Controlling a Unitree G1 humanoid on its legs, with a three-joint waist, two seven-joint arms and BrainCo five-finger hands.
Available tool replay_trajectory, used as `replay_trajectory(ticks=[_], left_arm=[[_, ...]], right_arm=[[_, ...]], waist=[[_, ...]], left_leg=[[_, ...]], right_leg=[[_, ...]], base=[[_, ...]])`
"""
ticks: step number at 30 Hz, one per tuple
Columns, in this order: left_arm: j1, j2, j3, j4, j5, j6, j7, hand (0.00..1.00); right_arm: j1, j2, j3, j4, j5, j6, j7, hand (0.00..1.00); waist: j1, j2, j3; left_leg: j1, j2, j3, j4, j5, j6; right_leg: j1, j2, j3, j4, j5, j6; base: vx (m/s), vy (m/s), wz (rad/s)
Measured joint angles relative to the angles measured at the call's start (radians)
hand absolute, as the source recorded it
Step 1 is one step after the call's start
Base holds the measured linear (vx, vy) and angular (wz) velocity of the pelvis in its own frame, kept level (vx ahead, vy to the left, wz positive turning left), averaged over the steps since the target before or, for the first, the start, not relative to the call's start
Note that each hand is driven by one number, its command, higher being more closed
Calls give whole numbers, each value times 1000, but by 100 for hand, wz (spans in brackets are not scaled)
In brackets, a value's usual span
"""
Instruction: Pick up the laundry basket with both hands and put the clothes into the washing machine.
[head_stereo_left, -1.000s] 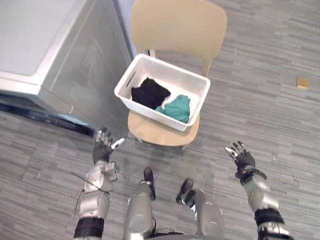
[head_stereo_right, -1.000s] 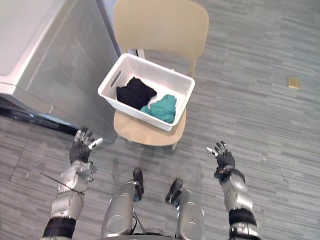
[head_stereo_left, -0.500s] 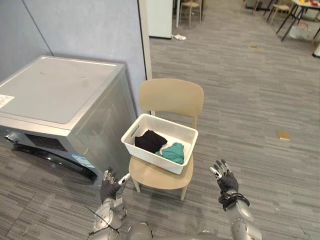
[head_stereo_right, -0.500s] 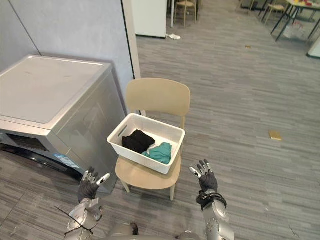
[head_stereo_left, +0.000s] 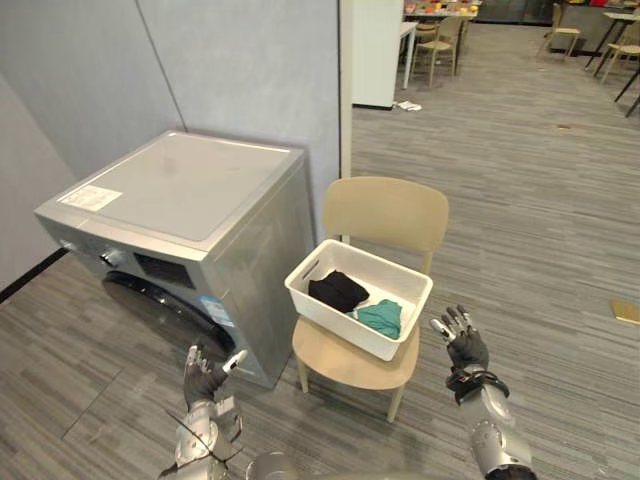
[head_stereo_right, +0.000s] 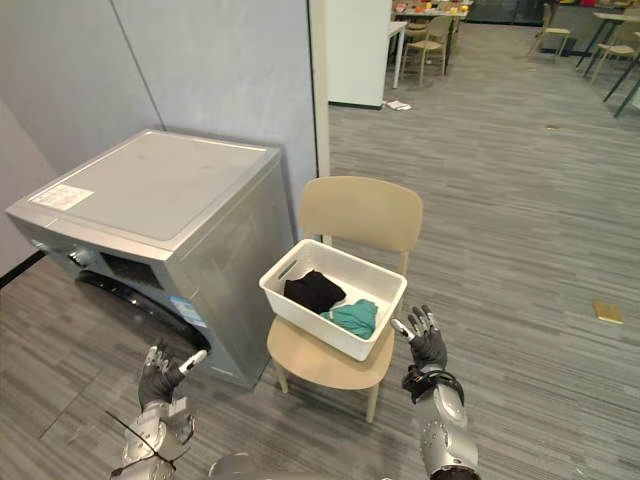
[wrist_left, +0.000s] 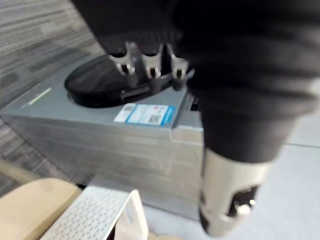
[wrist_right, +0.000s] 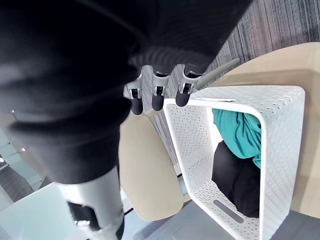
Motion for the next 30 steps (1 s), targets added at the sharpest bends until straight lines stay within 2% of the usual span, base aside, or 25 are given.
replay_trajectory(ticks=[2, 3, 4, 5, 6, 7, 8, 9, 10, 11, 12, 13, 14, 15, 16, 17, 19, 20, 21, 22, 23, 25, 28, 30], left_arm=[[-47, -3, -30, 0, -21, -3, 4, 0], [-59, -3, -49, 0, -30, -4, 5, 0], [-78, -1, -87, -1, -38, -6, -4, 0], [-103, 29, -104, 0, -39, -7, -9, 0], [-107, 48, -115, -2, -39, -9, -10, 0], [-103, 65, -116, -2, -42, -11, -10, 0], [-97, 74, -117, -2, -43, -12, -10, 0], [-91, 76, -122, -2, -45, -15, -10, 0], [-81, 78, -129, -1, -50, -16, -11, 0], [-76, 72, -133, -1, -52, -16, -11, 0], [-67, 58, -133, -2, -55, -18, -14, 0], [-52, 47, -131, -2, -55, -19, -28, 0], [-46, 41, -131, -2, -51, -19, -31, 0], [-42, 43, -129, -1, -48, -18, -30, 0], [-44, 46, -129, -1, -39, -18, -31, 0], [-43, 46, -132, 1, -22, -17, -35, 0], [-41, 51, -146, 8, -7, -17, -46, 0], [-44, 60, -178, 28, 2, -15, -55, 0], [-45, 59, -183, 33, 5, -15, -55, 0], [-49, 61, -200, 52, 12, -12, -61, 0], [-54, 54, -212, 78, 12, -9, -69, 0], [-49, 33, -243, 87, 12, -1, -69, 0], [-46, 20, -240, 91, 9, 4, -67, 0], [-40, 26, -239, 127, 3, 4, -68, 0]], right_arm=[[5, -31, -5, 0, -1, 0, -8, 0], [6, -38, -11, 0, -1, 0, -12, 0], [3, -44, -27, -1, -1, 0, -22, 0], [-11, -2, -29, 4, 0, 0, -30, 0], [-14, 21, -19, -1, 0, 1, -33, 0], [-17, 57, 0, -15, 0, 2, -32, 0], [-18, 74, 16, -32, 0, 6, -36, 0], [-19, 79, 19, -39, 0, 6, -37, 0], [-24, 79, 23, -39, 1, 6, -37, 0], [-25, 78, 24, -38, 1, 6, -38, 0], [-33, 72, 27, -34, 0, 7, -40, 0], [-52, 61, 52, -32, -4, 8, -41, 0], [-62, 59, 67, -31, -13, 9, -41, 0], [-74, 60, 90, -31, -28, 11, -41, 0], [-73, 61, 98, -31, -32, 13, -38, 0], [-72, 59, 98, -33, -34, 14, -34, 0], [-71, 59, 100, -35, -34, 13, -22, 0], [-67, 58, 104, -35, -33, 14, -16, 0], [-67, 57, 106, -35, -32, 13, -16, 0], [-65, 57, 116, -40, -31, 13, -8, 0], [-53, 42, 133, -61, -32, 12, 5, 0], [-27, 32, 152, -93, -31, 7, 6, 0], [-16, 31, 184, -73, -35, 13, 25, 0], [-28, 34, 223, -26, -52, 20, 28, 0]], waist=[[-16, 34, -12], [-20, 47, -15], [-27, 73, -28], [-31, 21, -16], [-24, -12, -7], [-6, -26, 1], [2, -36, -3], [3, -35, -3], [10, -38, -4], [21, -39, -5], [33, -39, -11], [49, -13, -1], [50, -3, 6], [43, 12, 19], [38, 11, 24], [35, 7, 23], [21, -7, 30], [8, -21, 36], [3, -23, 38], [-11, -39, 41], [-19, -54, 31], [-6, -45, 29], [-3, -35, 24], [-4, -23, 19]], left_leg=[[7, 27, -29, -119, 72, -95], [15, 25, -34, -153, 103, -101], [31, 17, -37, -201, 54, -176], [29, -38, -36, -203, 10, -198], [25, -70, -33, -182, 4, -185], [3, -96, -31, -106, -54, -160], [-22, -117, -30, -18, -109, -133], [-27, -131, -27, 9, -138, -120], [-27, -175, -7, 34, -174, -90], [-26, -197, 12, 30, -188, -70], [-16, -232, 53, 11, -201, -49], [3, -246, 98, -31, -189, -17], [12, -252, 111, -45, -180, 3], [18, -261, 110, -64, -166, 32], [25, -268, 107, -80, -159, 41], [33, -278, 88, -106, -148, 55], [56, -297, 69, -143, -129, 51], [74, -311, 37, -171, -114, 49], [76, -313, 29, -174, -111, 47], [78, -325, 1, -185, -91, 33], [76, -338, -36, -199, -80, 18], [81, -342, -76, -255, -42, 8], [95, -342, -103, -363, 26, -7], [102, -336, -109, -393, 40, -12]], right_leg=[[-41, -54, -38, 79, 5, 17], [-41, -61, -49, 87, 13, 31], [-40, -72, -52, 87, 33, 66], [-41, -113, -16, 81, 51, 96], [-40, -135, 5, 67, 71, 109], [-19, -150, 24, 22, 112, 130], [7, -166, 37, -17, 154, 150], [14, -182, 40, -26, 177, 150], [4, -231, 72, -16, 223, 132], [-17, -257, 95, -5, 253, 103], [-76, -296, 123, 8, 335, -7], [-131, -317, 123, 24, 416, -123], [-157, -318, 123, 70, 397, -128], [-186, -285, 130, 180, 296, -84], [-194, -226, 166, 232, 194, -49], [-190, -118, 237, 271, 59, 1], [-179, -15, 290, 271, -31, 16], [-180, 87, 353, 235, -79, 19], [-180, 107, 366, 220, -83, 18], [-179, 171, 419, 130, -80, 15], [-153, 189, 424, 73, -61, -56], [-143, 192, 392, 36, -49, -68], [-131, 214, 357, -37, -13, -76], [-103, 229, 342, -85, 7, -77]], base=[[98, 417, 73], [116, 645, 83], [60, 462, 84], [43, 643, 68], [-18, 456, 30], [-37, 505, 0], [-28, 408, 3], [-59, 416, -1], [-63, 339, -9], [-110, 408, -33], [-92, 373, -67], [-91, 342, -76], [-38, 306, -57], [-22, 264, -15], [14, 299, 15], [28, 200, 28], [43, 74, 50], [37, 3, 59], [61, -78, 83], [80, -120, 78], [102, -121, 73], [88, -73, 48], [61, -56, 29], [22, -27, 12]])
